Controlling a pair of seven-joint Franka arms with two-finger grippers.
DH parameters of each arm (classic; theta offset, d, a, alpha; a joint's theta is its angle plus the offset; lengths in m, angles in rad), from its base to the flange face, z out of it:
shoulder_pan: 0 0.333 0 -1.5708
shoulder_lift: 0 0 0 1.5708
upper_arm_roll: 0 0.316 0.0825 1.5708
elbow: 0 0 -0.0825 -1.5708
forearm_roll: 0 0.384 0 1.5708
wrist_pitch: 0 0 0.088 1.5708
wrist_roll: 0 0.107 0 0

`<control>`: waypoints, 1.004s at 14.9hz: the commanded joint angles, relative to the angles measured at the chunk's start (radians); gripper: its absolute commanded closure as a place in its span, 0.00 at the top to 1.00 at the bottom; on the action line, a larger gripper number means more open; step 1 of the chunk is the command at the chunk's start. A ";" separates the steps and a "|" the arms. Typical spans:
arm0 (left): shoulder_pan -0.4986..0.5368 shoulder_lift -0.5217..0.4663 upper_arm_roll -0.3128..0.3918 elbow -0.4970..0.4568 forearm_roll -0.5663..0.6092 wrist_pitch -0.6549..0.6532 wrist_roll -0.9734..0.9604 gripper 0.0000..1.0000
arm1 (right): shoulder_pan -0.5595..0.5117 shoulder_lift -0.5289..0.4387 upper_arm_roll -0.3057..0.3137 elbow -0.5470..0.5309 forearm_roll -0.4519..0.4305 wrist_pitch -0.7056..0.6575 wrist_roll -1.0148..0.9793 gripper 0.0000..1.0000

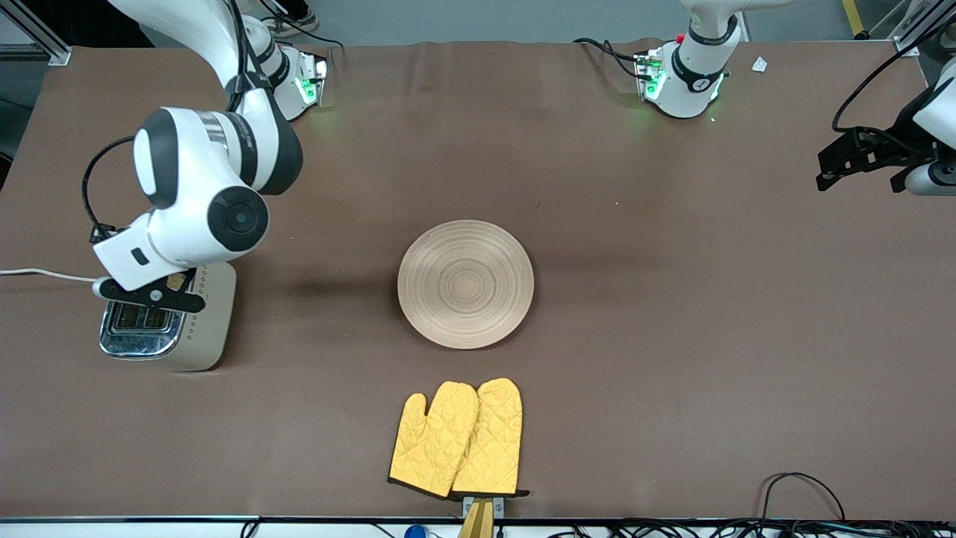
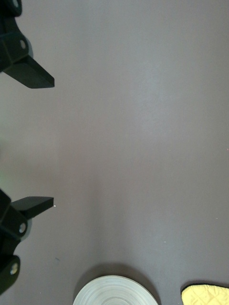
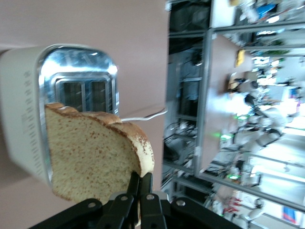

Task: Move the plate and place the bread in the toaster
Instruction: 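Lower the bread into the toaster slot with the right gripper and release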

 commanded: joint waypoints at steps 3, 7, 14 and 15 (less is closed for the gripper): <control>0.001 -0.042 -0.016 -0.045 0.021 0.021 -0.031 1.00 | -0.018 -0.036 0.002 -0.120 -0.085 0.078 0.061 0.00; 0.003 -0.031 -0.025 -0.034 0.019 0.017 -0.057 1.00 | -0.060 -0.035 0.000 -0.138 -0.100 0.124 0.060 0.00; 0.004 -0.027 -0.023 -0.023 0.021 0.017 -0.066 1.00 | -0.086 -0.033 0.002 -0.138 -0.105 0.141 0.061 0.00; 0.006 -0.019 -0.023 -0.016 0.021 0.017 -0.065 1.00 | -0.086 -0.033 0.002 -0.138 -0.105 0.141 0.063 0.00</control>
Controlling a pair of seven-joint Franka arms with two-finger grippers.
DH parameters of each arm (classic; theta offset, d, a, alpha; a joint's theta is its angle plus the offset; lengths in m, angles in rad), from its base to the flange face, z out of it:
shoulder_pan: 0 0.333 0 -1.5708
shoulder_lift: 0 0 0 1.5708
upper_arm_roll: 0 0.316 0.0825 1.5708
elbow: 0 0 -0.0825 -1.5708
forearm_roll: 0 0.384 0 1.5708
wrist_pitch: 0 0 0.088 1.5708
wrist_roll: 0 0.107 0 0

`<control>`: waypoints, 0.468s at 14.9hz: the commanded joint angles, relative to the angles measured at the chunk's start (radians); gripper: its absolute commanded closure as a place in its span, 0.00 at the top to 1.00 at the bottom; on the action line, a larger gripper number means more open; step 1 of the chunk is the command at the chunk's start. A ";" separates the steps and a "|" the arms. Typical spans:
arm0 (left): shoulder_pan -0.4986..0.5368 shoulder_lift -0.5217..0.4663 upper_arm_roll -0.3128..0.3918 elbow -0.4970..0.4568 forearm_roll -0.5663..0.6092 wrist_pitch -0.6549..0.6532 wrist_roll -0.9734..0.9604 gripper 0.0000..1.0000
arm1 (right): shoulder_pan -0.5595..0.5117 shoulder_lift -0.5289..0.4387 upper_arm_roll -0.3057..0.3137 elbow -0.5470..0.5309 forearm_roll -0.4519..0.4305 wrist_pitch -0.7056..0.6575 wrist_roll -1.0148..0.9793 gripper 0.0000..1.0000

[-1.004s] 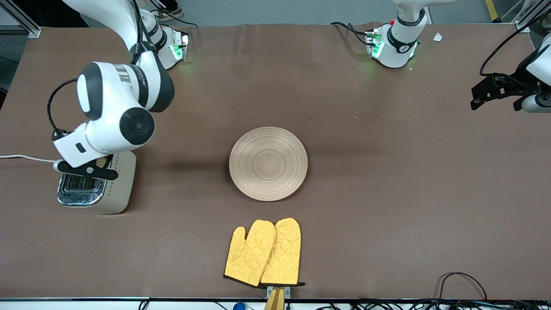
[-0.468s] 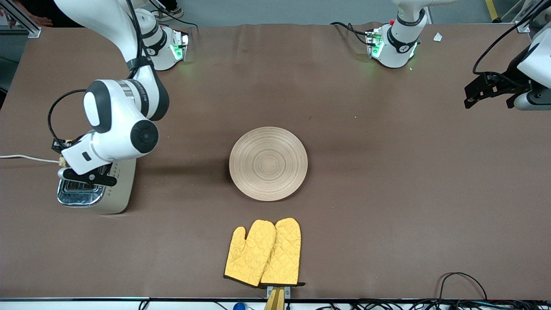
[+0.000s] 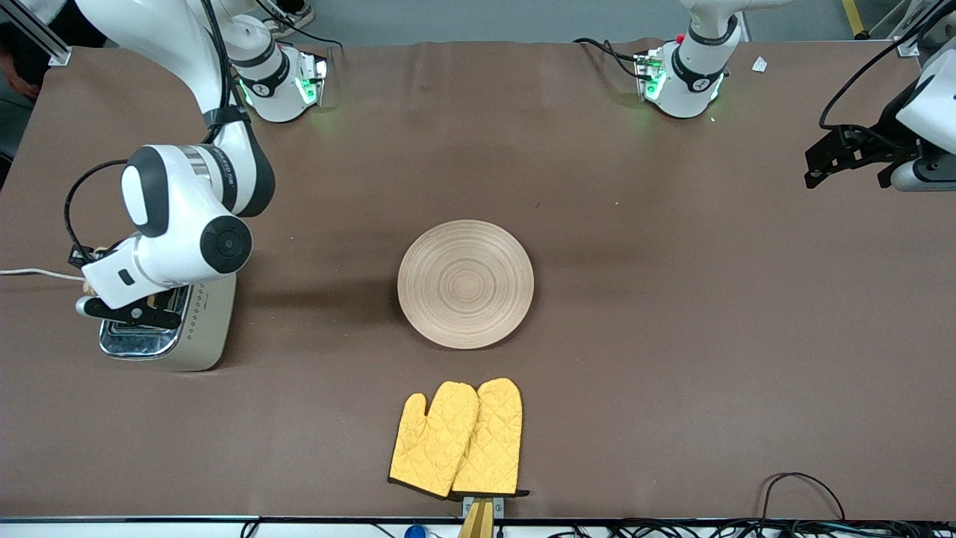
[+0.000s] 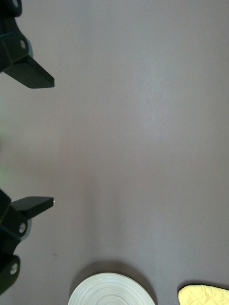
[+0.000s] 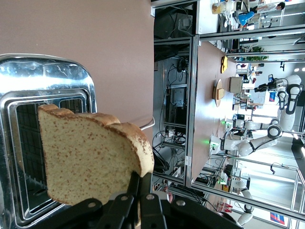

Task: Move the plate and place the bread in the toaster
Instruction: 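Lower the bread into the toaster slot with the right gripper and release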

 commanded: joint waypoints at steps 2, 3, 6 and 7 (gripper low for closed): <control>0.006 0.003 -0.004 0.017 0.020 0.010 -0.014 1.00 | -0.003 -0.031 0.011 -0.038 -0.028 0.013 0.016 0.00; 0.006 0.003 -0.004 0.017 0.020 0.010 -0.010 1.00 | 0.000 -0.031 0.012 -0.038 -0.027 0.011 0.016 0.00; 0.007 0.003 -0.004 0.019 0.020 0.010 -0.004 1.00 | 0.005 -0.029 0.014 -0.040 -0.024 0.011 0.021 0.00; 0.007 0.003 -0.002 0.019 0.020 0.010 -0.004 1.00 | 0.006 -0.028 0.015 -0.040 -0.022 0.010 0.038 0.00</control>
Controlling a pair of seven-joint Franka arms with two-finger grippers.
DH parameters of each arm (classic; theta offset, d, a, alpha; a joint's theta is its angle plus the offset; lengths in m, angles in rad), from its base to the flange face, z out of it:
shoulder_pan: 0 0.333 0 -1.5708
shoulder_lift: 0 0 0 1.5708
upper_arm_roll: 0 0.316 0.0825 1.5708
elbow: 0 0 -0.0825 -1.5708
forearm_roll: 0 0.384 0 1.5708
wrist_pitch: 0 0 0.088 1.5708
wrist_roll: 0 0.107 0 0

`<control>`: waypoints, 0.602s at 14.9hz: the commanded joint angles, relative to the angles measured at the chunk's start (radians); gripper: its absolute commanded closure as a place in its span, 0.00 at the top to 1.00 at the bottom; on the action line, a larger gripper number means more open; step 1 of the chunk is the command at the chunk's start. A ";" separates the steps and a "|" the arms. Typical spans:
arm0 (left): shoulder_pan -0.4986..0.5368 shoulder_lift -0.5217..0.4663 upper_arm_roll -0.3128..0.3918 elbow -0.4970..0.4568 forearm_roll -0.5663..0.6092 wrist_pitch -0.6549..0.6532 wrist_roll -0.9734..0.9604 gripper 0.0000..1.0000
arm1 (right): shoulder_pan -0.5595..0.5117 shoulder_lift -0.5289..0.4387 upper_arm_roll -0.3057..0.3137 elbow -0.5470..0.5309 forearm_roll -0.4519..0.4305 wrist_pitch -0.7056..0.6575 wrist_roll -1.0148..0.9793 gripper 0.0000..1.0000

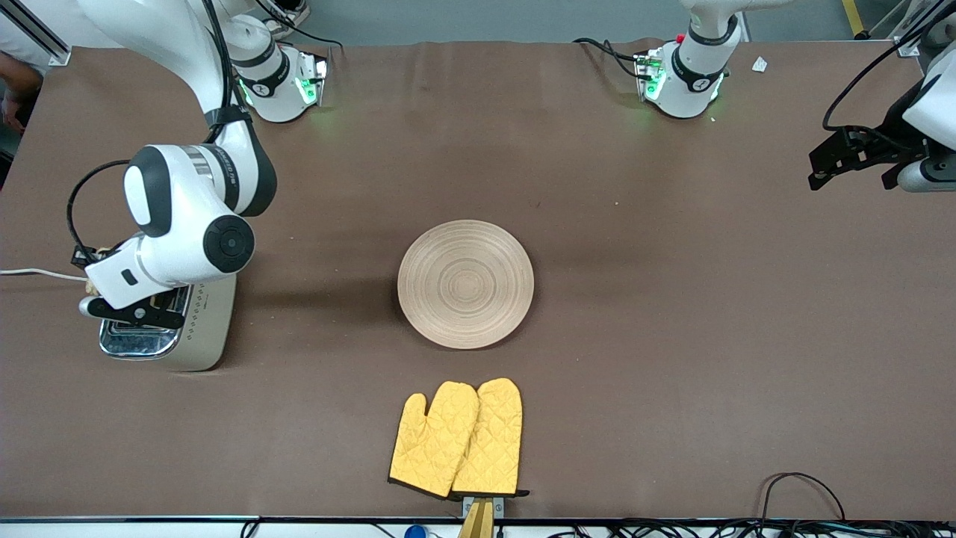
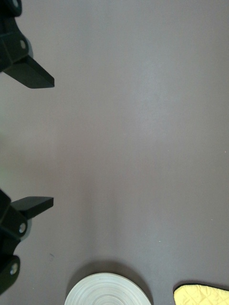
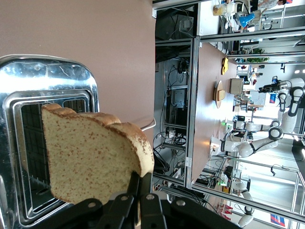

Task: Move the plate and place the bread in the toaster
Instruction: 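Lower the bread into the toaster slot with the right gripper and release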

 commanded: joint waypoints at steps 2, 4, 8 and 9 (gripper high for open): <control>0.002 0.003 -0.001 0.016 0.020 0.001 -0.004 1.00 | 0.014 -0.026 0.009 -0.065 -0.022 0.012 0.062 0.00; 0.002 0.003 0.000 0.016 0.020 0.001 -0.003 1.00 | 0.019 -0.026 0.009 -0.096 -0.022 0.022 0.092 0.00; 0.001 0.003 0.000 0.014 0.020 0.001 -0.003 1.00 | 0.023 -0.020 0.009 -0.125 -0.022 0.042 0.125 0.00; 0.001 0.003 0.000 0.014 0.020 0.001 -0.003 1.00 | 0.023 -0.019 0.010 -0.125 -0.022 0.044 0.126 0.00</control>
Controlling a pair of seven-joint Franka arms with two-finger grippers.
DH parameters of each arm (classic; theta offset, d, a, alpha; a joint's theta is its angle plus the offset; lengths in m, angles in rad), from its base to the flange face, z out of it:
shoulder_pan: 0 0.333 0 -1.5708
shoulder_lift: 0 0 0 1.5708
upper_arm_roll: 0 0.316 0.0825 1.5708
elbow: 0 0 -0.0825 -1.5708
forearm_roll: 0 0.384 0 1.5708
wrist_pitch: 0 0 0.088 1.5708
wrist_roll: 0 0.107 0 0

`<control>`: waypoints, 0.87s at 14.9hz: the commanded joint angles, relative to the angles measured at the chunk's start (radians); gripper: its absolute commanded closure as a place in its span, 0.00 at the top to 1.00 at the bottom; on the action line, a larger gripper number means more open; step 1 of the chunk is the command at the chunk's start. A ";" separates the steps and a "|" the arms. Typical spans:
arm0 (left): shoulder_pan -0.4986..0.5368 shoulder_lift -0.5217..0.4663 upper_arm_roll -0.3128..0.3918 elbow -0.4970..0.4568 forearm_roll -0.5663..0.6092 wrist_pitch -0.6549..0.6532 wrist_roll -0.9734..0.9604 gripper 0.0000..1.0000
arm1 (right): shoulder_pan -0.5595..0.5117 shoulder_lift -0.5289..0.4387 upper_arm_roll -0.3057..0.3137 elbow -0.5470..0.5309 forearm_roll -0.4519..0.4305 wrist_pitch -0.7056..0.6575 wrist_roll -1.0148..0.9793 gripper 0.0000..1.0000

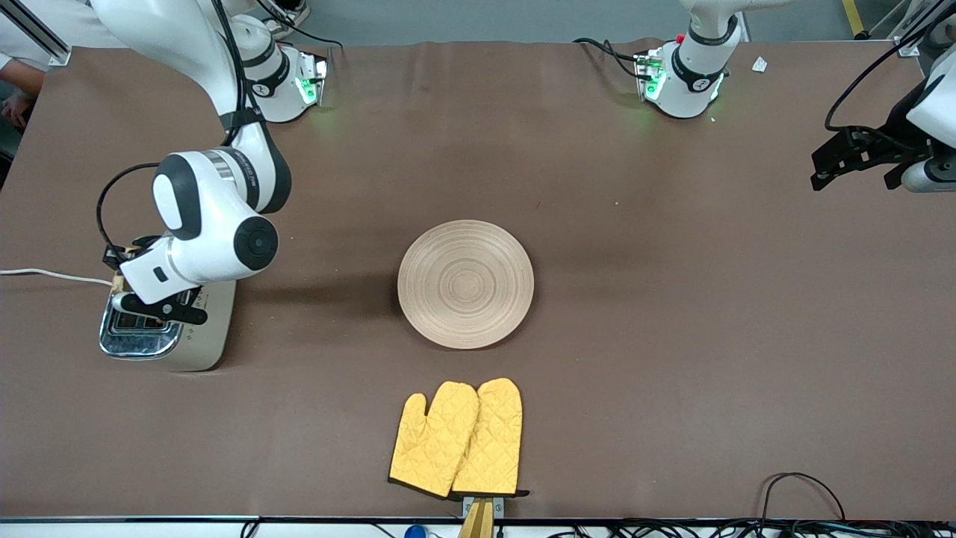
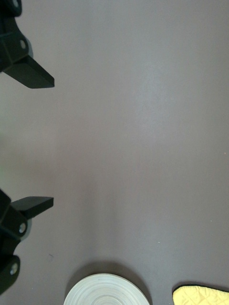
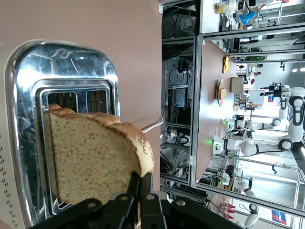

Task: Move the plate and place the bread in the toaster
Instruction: 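Lower the bread into the toaster slot with the right gripper and release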

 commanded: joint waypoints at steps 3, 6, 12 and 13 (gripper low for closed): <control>-0.002 0.003 -0.001 0.014 0.020 0.000 -0.004 1.00 | -0.001 0.007 0.004 -0.030 -0.022 0.041 0.042 0.00; -0.002 0.003 -0.001 0.014 0.020 -0.001 -0.004 1.00 | -0.001 0.033 0.004 -0.033 -0.024 0.073 0.053 0.00; 0.000 0.003 -0.001 0.014 0.020 -0.001 -0.003 1.00 | -0.033 0.042 0.004 0.011 0.010 0.107 0.039 0.66; 0.000 0.003 -0.001 0.014 0.020 -0.001 -0.003 1.00 | -0.033 0.035 0.004 0.024 0.043 0.104 0.027 0.86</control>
